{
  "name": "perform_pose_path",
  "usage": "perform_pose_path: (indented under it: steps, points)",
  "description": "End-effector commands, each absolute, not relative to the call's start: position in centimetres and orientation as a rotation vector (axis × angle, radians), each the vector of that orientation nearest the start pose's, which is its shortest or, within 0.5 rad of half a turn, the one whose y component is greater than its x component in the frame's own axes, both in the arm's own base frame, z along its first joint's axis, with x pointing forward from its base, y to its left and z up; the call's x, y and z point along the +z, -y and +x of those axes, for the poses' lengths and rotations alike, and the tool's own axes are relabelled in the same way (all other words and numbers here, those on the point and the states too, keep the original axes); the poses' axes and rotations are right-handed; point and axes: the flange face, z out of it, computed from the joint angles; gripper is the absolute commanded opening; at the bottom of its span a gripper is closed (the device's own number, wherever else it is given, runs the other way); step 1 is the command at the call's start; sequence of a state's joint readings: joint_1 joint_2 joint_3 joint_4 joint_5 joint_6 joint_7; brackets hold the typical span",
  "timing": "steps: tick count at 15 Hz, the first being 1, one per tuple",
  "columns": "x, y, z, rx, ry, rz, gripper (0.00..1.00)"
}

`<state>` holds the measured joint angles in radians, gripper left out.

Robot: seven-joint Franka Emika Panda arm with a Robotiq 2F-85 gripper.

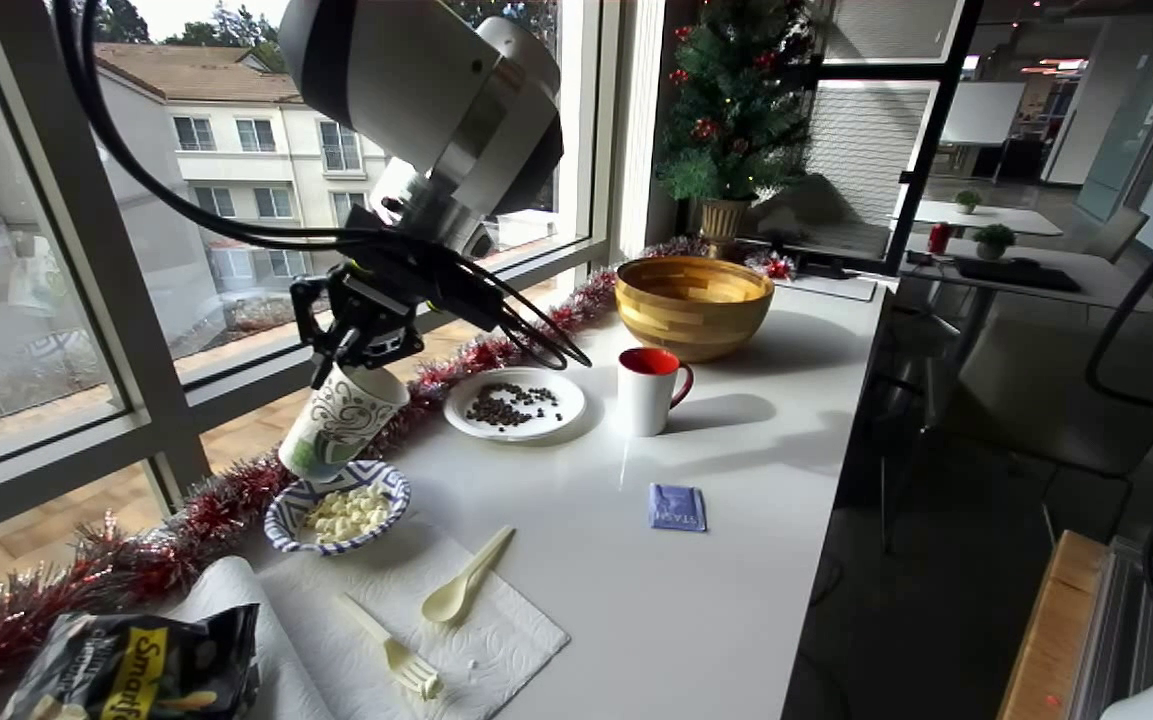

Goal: Pour the contents in the cup into the bowl

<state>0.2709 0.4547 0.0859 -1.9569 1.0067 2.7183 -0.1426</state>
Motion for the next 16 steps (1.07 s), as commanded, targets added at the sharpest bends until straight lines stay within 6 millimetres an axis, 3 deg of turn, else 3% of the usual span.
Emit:
perform_pose_path:
  steps: [1,8,13,16]
  points:
    - [27.1,-17.7,59.6,-0.349,-0.383,-2.477,0.01]
    - [27.1,-15.7,59.6,-0.527,-0.219,-2.428,0.01]
    - [27.0,-14.9,59.2,-0.580,-0.301,-2.412,0.01]
    - [26.2,-14.5,58.1,-0.500,-0.413,-2.450,0.01]
